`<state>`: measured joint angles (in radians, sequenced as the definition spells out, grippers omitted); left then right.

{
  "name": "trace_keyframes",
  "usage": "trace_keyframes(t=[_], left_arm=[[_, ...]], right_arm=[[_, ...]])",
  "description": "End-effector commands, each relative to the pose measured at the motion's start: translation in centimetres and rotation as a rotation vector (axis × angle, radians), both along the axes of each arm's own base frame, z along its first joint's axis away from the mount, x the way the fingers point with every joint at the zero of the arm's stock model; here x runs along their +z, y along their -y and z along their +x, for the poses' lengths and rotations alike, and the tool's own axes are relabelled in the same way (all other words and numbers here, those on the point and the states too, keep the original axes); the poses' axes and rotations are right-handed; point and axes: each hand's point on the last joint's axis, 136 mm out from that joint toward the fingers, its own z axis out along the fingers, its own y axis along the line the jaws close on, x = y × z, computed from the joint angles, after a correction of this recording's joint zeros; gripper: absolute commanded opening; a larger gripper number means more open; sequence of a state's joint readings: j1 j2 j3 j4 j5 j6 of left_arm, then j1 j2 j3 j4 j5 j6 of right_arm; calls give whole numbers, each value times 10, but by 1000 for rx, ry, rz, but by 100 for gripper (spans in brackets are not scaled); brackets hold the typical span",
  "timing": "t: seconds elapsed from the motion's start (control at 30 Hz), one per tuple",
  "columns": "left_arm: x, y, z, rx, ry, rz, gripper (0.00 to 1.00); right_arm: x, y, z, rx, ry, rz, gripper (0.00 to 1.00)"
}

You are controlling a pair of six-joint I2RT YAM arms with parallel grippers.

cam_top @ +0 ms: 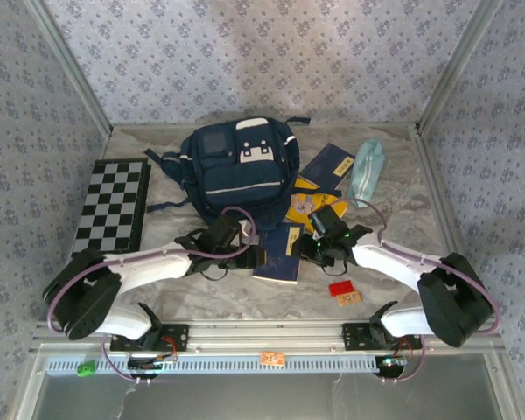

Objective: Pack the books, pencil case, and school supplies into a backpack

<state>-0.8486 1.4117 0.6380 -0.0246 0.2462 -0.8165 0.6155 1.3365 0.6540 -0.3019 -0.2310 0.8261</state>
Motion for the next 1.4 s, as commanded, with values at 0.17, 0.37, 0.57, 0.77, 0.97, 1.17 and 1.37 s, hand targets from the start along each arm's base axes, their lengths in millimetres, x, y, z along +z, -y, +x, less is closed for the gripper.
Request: trace_keyframes(t=[0.17,0.37,0.57,0.77,0.97,1.17,1.37], left_arm=[[-4,17,21,34,30,10,55],[-19,13,21,51,11,46,52],[-31,7,20,64,-1,84,48],[-37,1,19,71,-3,116,46],[-39,-3,18,75,-5,130,44],[-41,-5,17,73,-6,140,43],[-40,-4,16,64,-10,137,43]], right_arm=[[-16,1,0,4,-34,14,53],[-25,-10,-3,20,-63,50,56],[-23,-24,-5,43,-69,97,57],[-7,-32,-1,61,-35,165,56],[9,-35,0,79,-2,200,54],[23,-34,-1,92,22,251,49],[25,-25,-5,81,30,249,43]])
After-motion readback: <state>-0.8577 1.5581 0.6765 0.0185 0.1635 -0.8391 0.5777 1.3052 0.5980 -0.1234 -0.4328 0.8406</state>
